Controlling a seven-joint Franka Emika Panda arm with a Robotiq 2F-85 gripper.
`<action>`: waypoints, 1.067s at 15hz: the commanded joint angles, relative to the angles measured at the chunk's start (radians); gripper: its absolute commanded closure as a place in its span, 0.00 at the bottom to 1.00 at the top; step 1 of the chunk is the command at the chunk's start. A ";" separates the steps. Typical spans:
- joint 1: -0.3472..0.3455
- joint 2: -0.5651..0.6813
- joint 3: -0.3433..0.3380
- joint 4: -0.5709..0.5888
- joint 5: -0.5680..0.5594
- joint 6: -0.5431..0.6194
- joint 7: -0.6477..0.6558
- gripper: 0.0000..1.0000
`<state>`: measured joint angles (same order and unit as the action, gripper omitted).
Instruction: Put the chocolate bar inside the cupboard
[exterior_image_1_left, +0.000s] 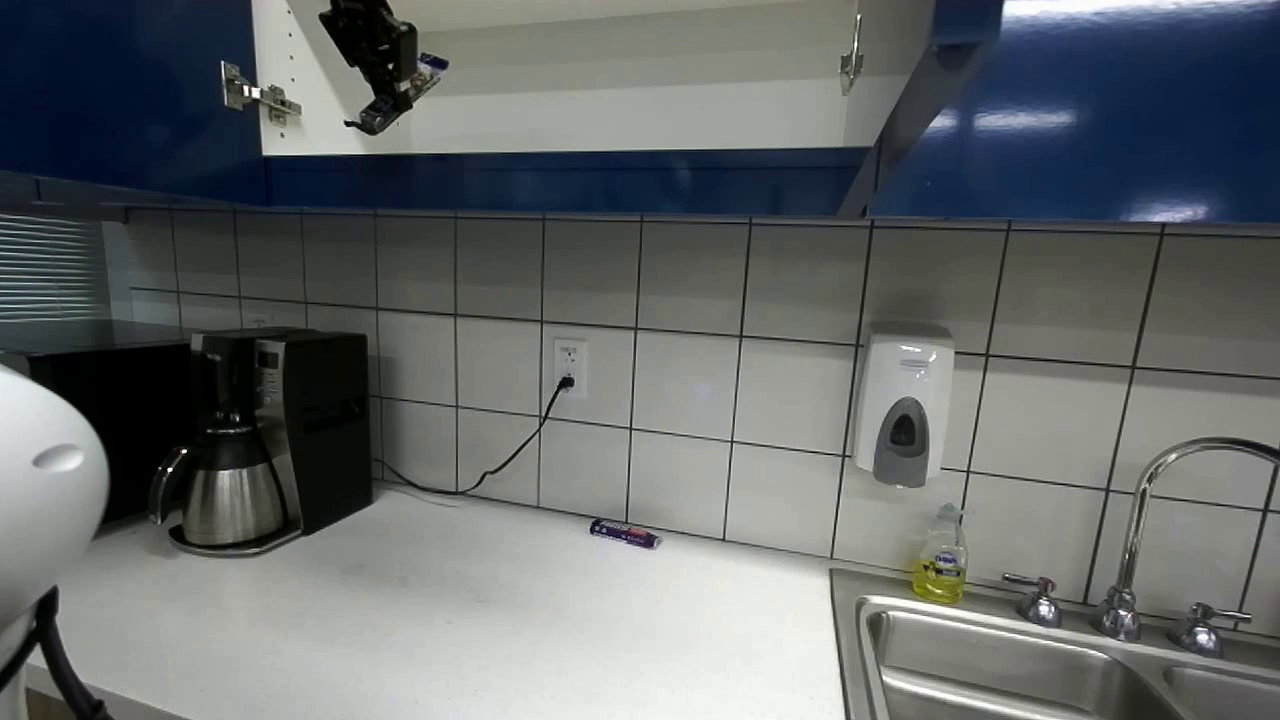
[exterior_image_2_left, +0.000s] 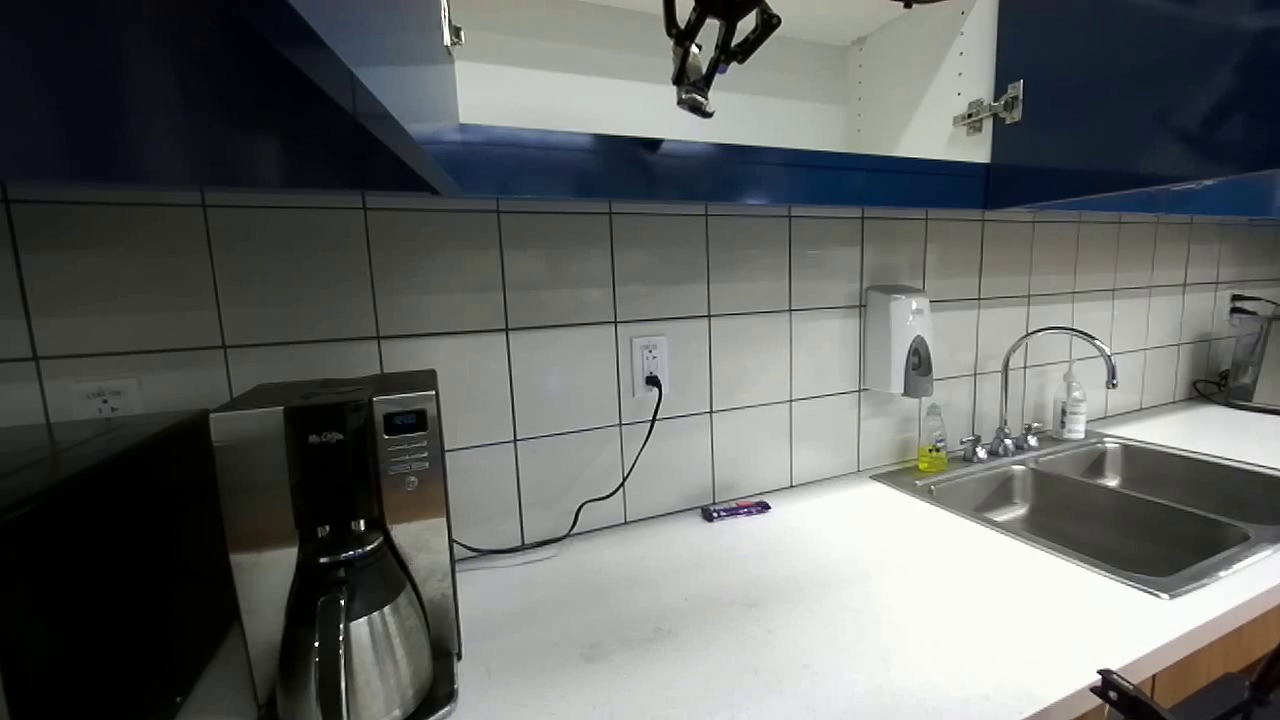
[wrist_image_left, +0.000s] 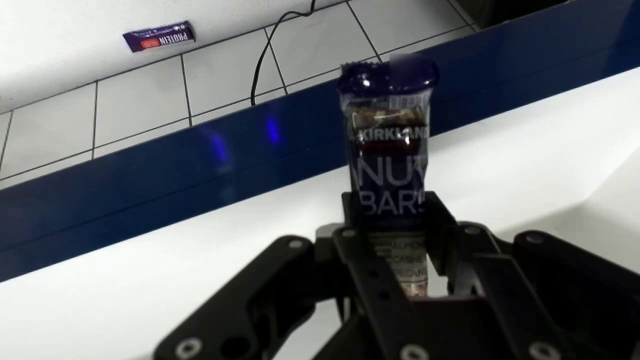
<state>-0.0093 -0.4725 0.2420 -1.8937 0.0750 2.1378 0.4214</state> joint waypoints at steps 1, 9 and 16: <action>-0.010 0.121 -0.003 0.155 -0.033 -0.088 0.052 0.92; 0.011 0.315 -0.030 0.340 -0.085 -0.157 0.096 0.92; 0.038 0.452 -0.064 0.487 -0.130 -0.205 0.138 0.41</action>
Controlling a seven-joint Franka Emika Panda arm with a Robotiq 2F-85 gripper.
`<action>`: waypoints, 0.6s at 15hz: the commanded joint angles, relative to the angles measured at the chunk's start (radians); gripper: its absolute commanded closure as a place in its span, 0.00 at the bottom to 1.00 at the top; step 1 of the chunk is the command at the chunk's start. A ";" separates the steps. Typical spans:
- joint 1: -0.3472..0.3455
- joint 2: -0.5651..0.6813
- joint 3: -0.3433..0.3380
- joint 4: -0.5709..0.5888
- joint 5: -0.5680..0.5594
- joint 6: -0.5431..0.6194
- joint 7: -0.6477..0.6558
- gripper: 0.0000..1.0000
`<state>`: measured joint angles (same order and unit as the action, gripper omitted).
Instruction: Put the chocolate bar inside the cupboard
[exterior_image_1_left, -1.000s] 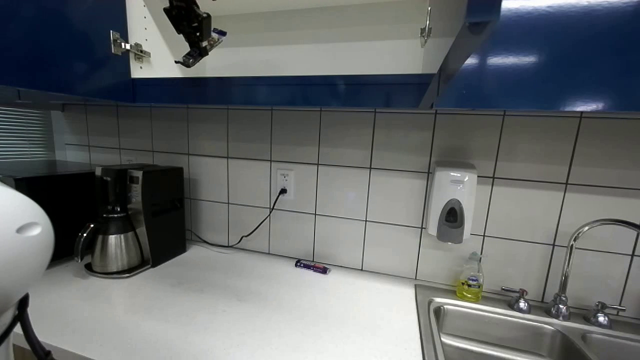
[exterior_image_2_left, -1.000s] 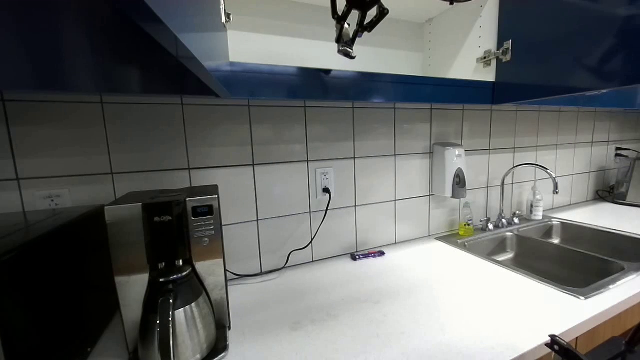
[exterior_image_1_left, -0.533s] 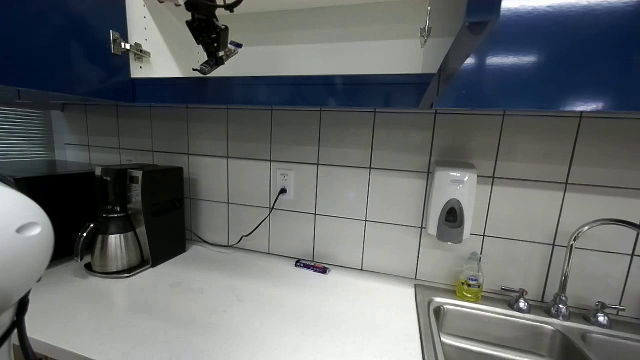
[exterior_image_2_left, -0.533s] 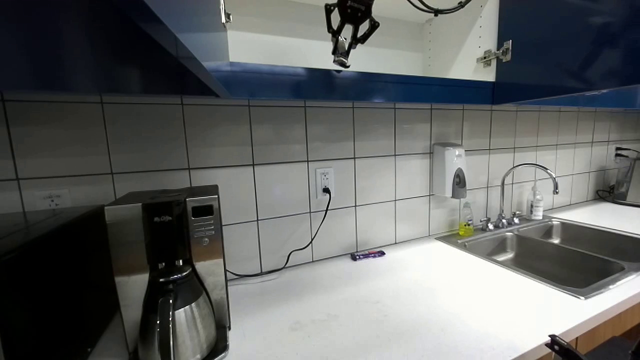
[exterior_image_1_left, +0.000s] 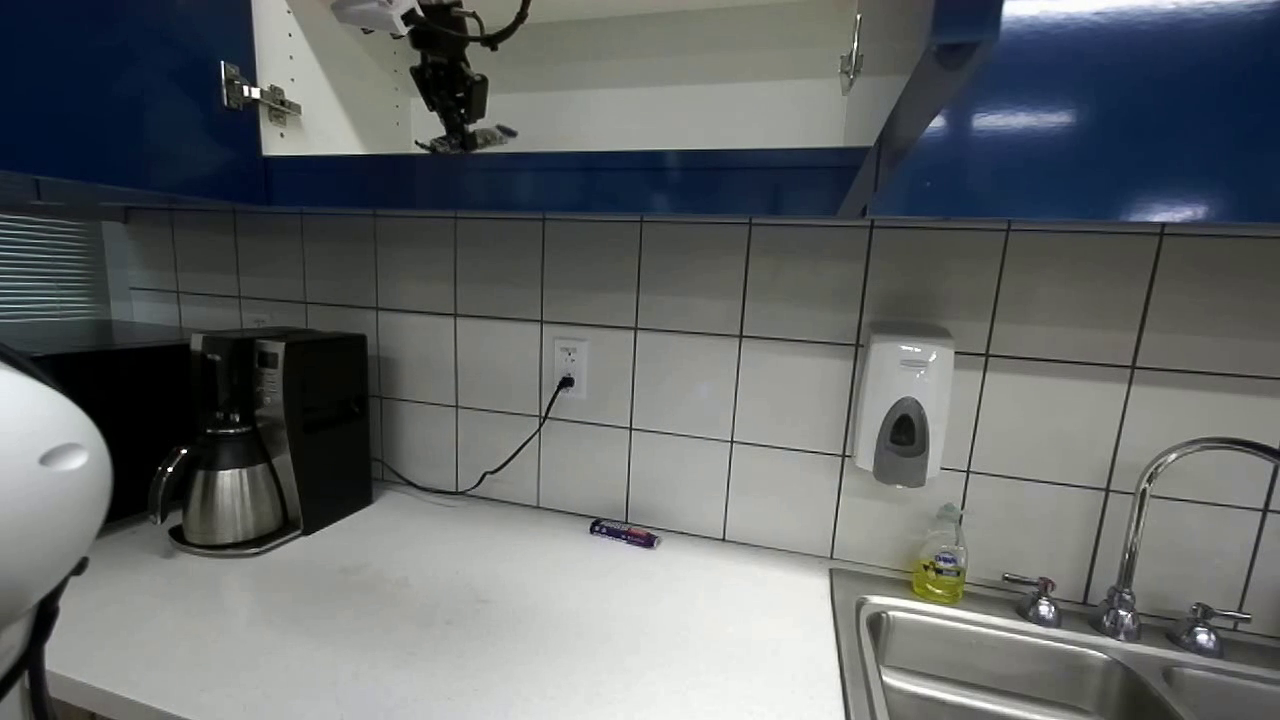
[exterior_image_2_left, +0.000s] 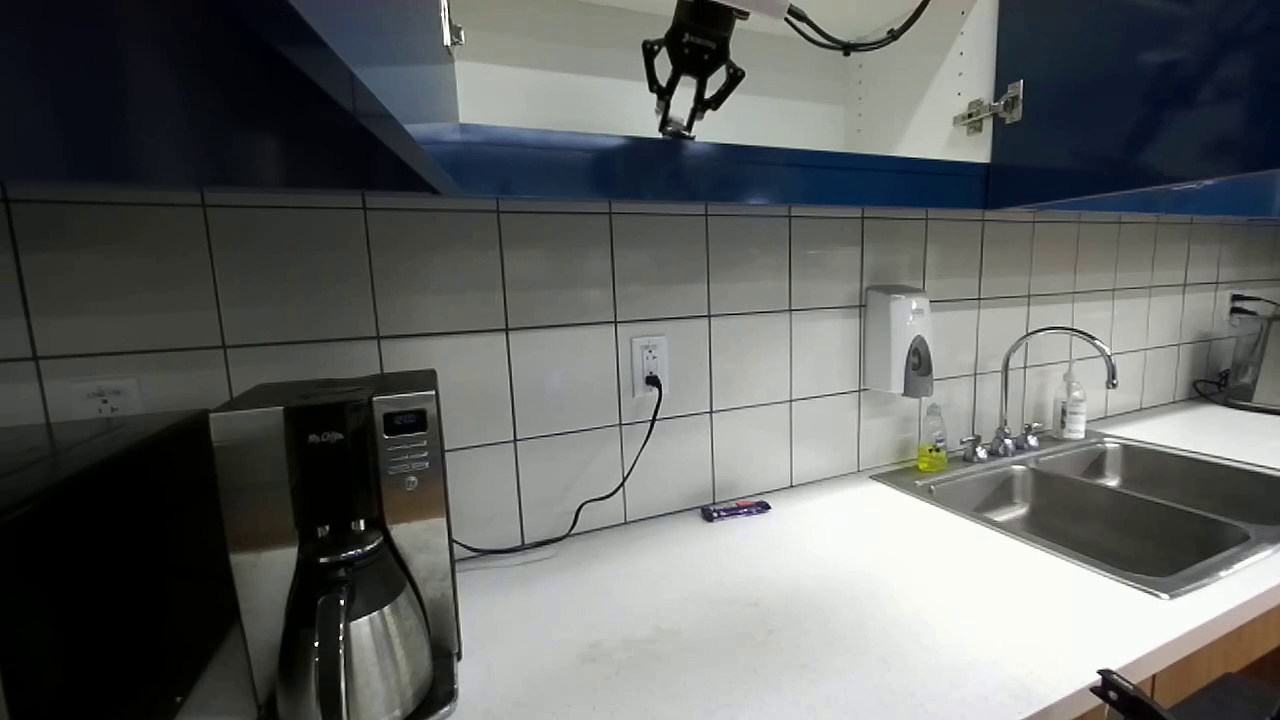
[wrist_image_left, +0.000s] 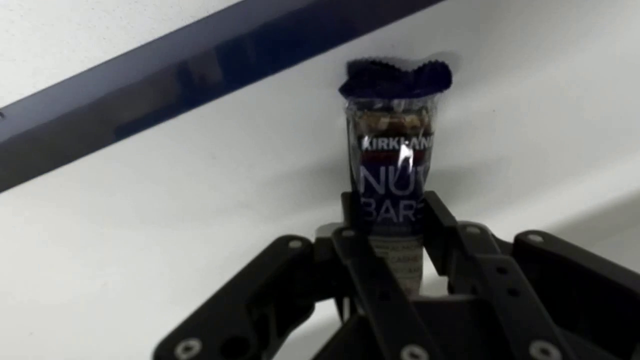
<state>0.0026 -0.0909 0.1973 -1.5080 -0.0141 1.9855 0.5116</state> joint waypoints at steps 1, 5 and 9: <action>0.030 0.082 -0.025 0.111 -0.047 -0.050 0.050 0.35; 0.048 0.095 -0.052 0.121 -0.040 -0.036 0.046 0.05; 0.027 0.071 -0.035 0.097 -0.033 -0.022 0.039 0.00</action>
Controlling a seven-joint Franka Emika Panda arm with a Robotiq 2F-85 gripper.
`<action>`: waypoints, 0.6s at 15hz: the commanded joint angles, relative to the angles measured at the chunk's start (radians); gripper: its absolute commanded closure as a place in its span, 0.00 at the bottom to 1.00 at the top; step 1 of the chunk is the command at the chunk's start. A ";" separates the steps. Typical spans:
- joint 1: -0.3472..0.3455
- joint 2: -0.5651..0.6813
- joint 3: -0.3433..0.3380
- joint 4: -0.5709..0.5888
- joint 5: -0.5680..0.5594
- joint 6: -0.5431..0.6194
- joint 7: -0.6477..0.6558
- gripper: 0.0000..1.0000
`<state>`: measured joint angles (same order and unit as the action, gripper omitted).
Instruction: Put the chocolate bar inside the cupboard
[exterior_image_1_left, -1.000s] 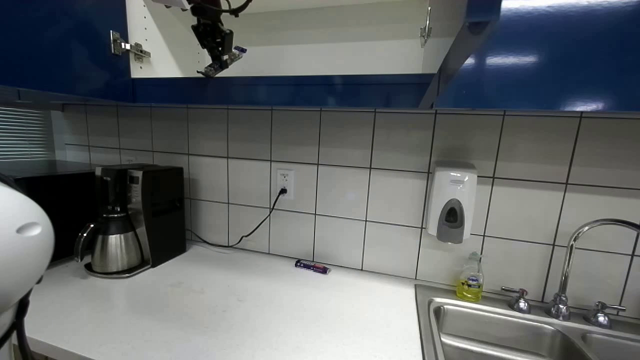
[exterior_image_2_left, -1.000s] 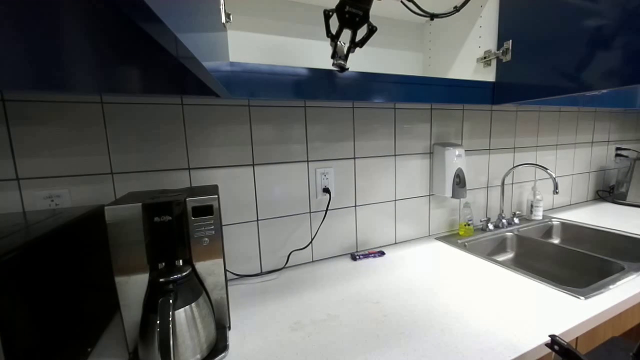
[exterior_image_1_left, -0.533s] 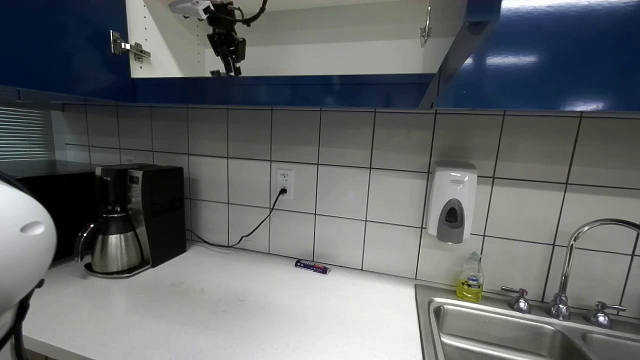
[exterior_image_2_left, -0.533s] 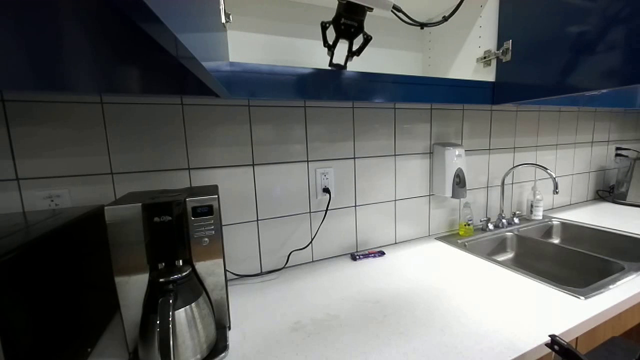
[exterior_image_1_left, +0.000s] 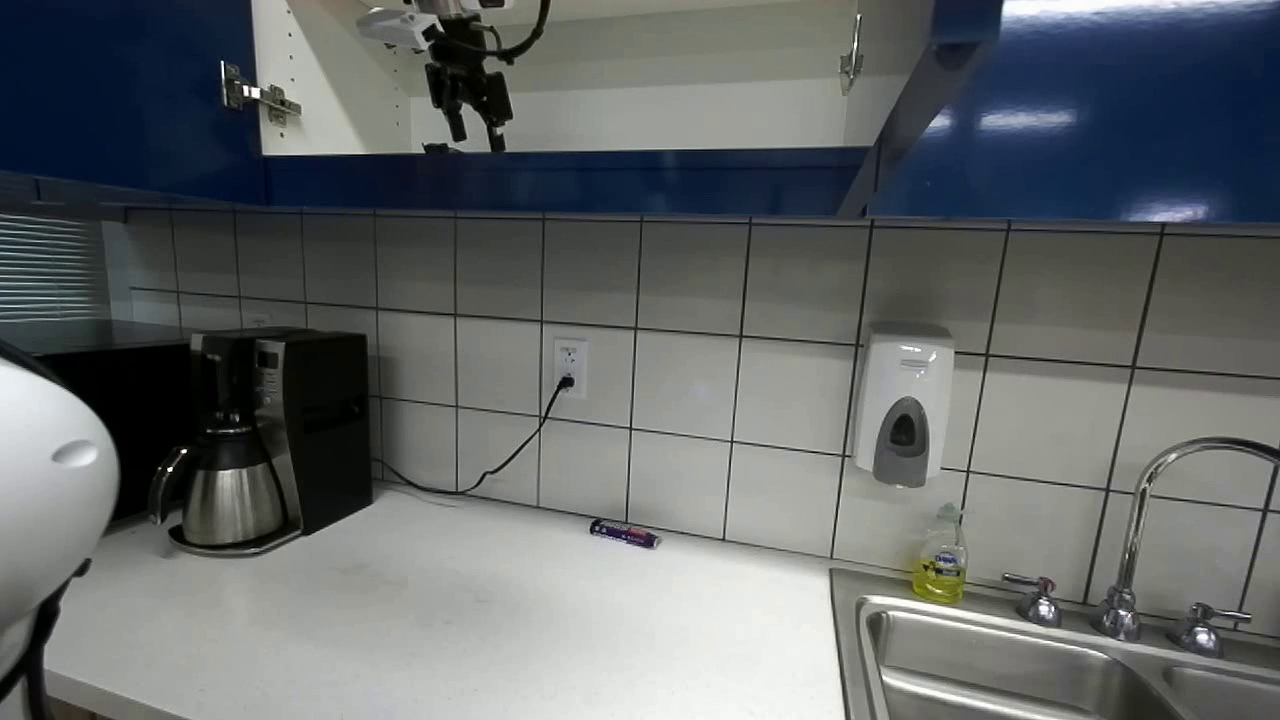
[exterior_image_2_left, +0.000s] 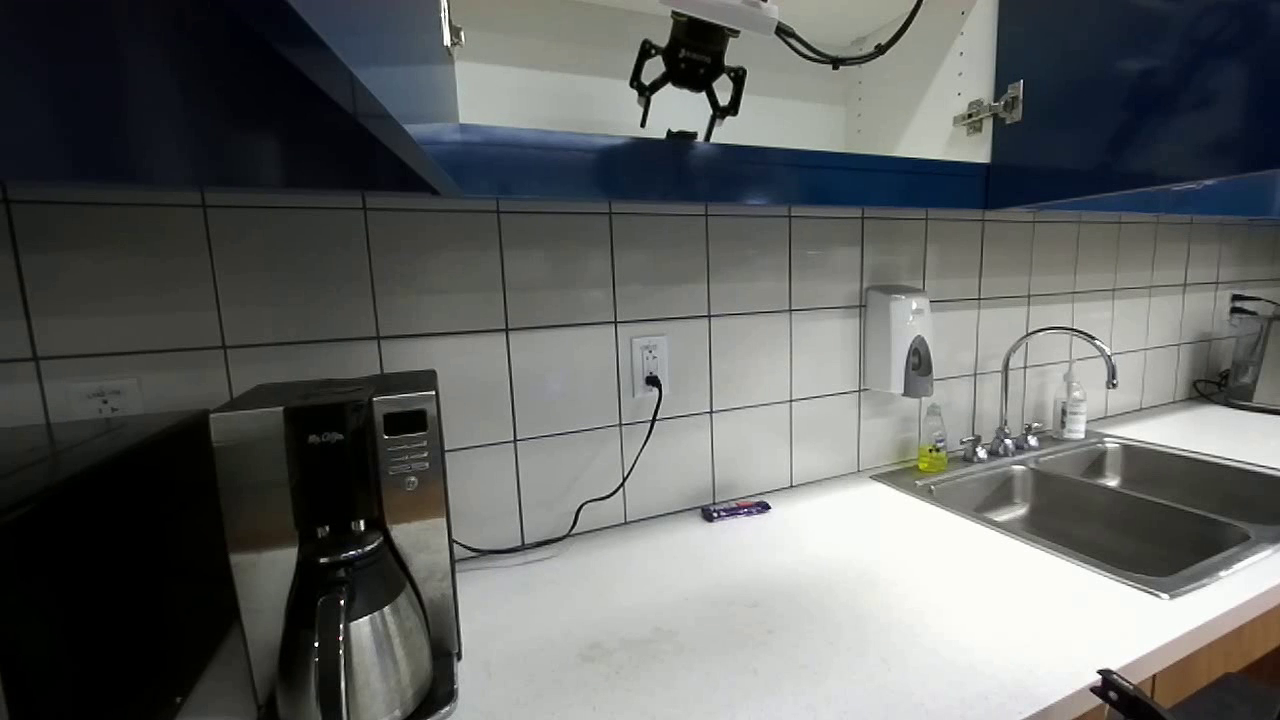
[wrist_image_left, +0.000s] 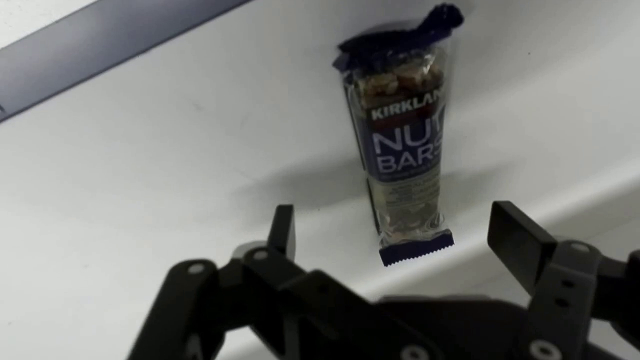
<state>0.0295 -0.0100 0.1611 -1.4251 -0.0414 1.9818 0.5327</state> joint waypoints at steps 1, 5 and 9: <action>0.000 -0.019 0.000 0.003 -0.002 -0.013 0.013 0.00; 0.004 -0.069 0.003 -0.062 -0.001 0.020 0.002 0.00; 0.016 -0.139 0.009 -0.144 -0.012 0.050 0.003 0.00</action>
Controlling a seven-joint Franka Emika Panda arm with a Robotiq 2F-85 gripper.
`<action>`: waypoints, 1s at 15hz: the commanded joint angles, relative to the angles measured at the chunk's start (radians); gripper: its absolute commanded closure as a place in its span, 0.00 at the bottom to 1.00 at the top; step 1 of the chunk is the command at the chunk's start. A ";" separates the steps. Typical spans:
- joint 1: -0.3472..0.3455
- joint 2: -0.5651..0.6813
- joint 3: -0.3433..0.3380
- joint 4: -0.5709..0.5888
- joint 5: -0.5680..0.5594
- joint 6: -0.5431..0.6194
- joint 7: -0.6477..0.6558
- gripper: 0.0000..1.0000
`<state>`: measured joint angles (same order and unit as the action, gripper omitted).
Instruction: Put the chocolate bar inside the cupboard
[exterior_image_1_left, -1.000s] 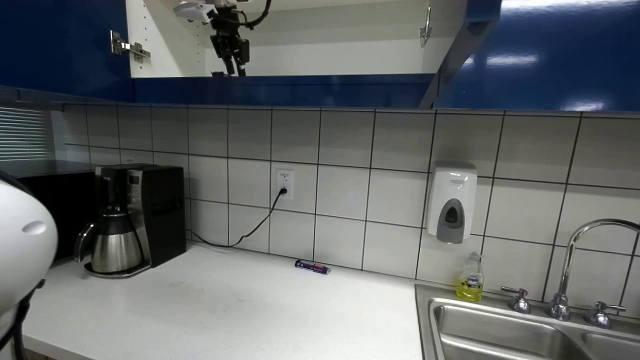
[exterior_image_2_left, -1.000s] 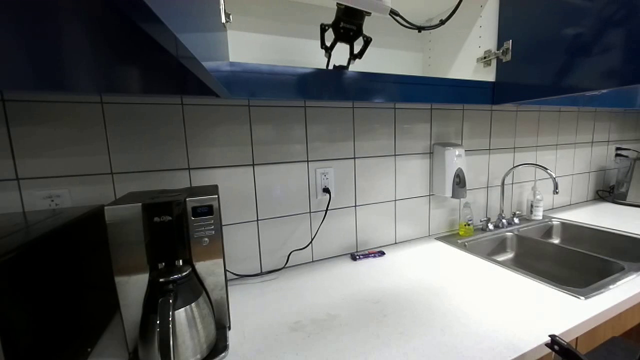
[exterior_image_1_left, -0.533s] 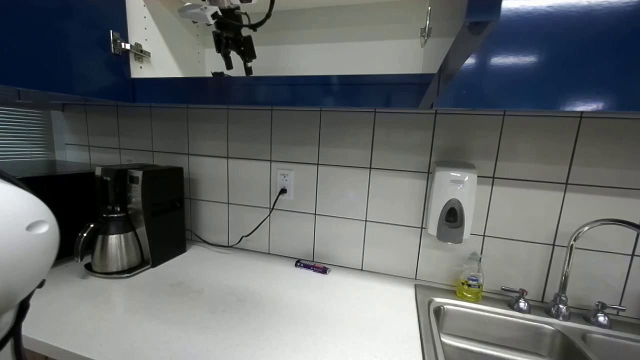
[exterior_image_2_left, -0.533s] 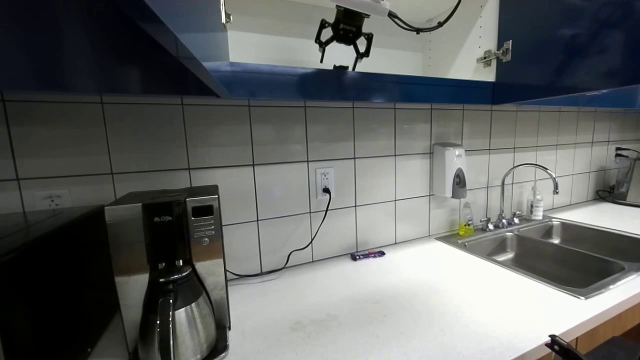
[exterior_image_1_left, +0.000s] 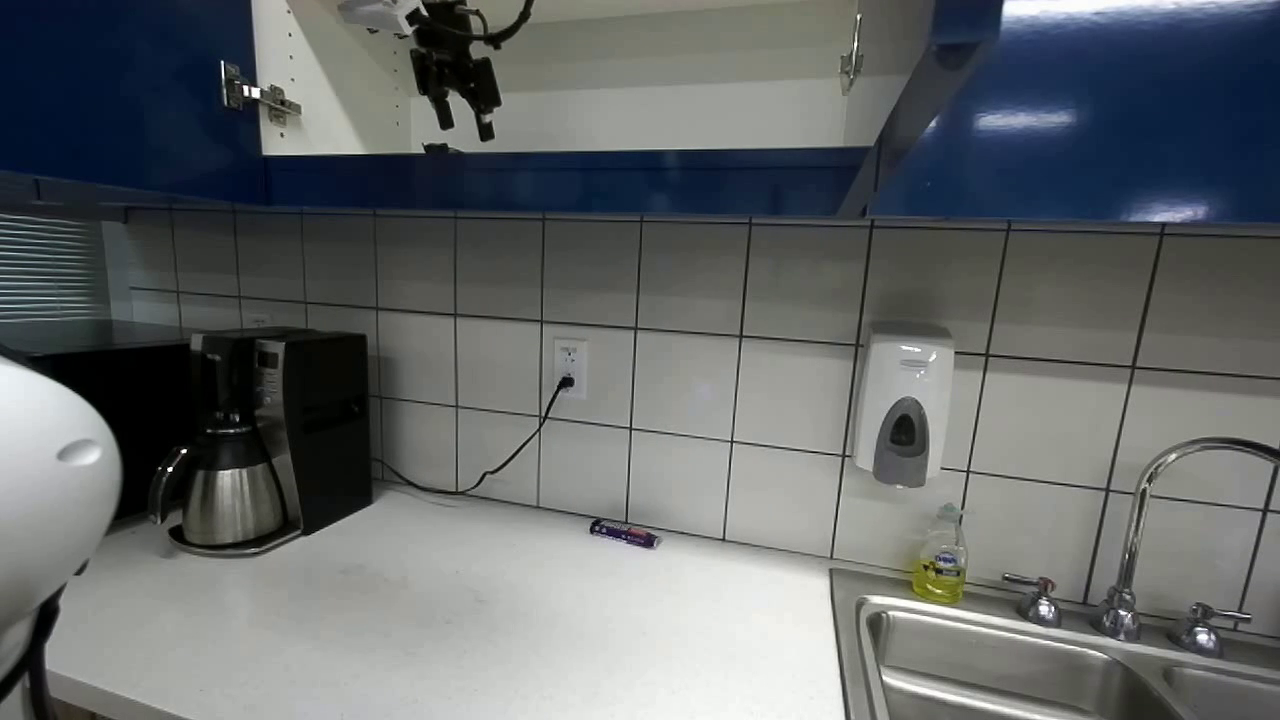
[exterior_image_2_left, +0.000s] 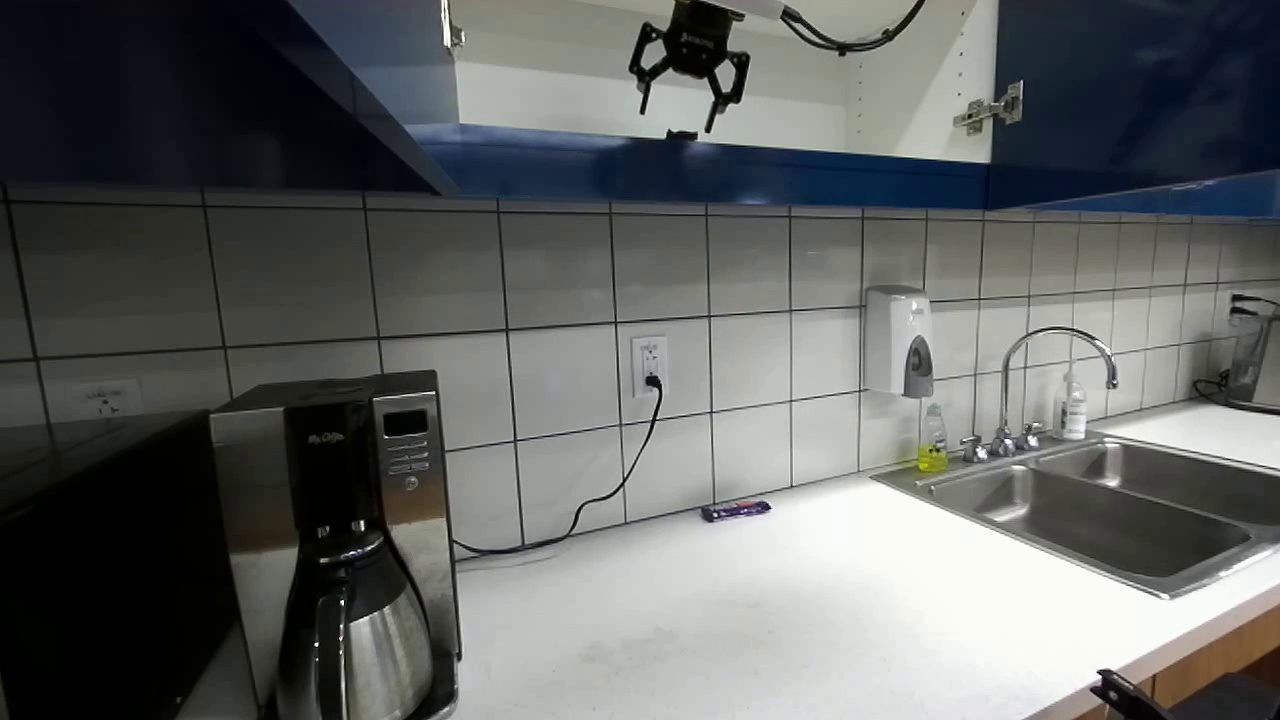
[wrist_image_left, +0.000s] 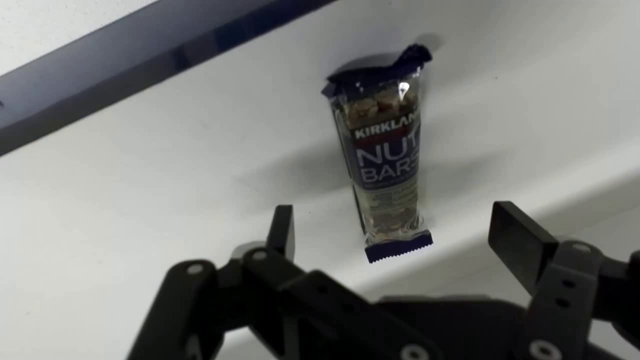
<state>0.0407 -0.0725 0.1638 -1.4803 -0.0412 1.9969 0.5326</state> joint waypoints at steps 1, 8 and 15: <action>0.008 -0.099 0.006 -0.111 -0.014 0.042 0.003 0.00; 0.023 -0.287 0.011 -0.310 -0.002 0.134 -0.008 0.00; 0.026 -0.534 0.001 -0.637 0.039 0.298 -0.066 0.00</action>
<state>0.0664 -0.4779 0.1724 -1.9439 -0.0344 2.2075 0.5181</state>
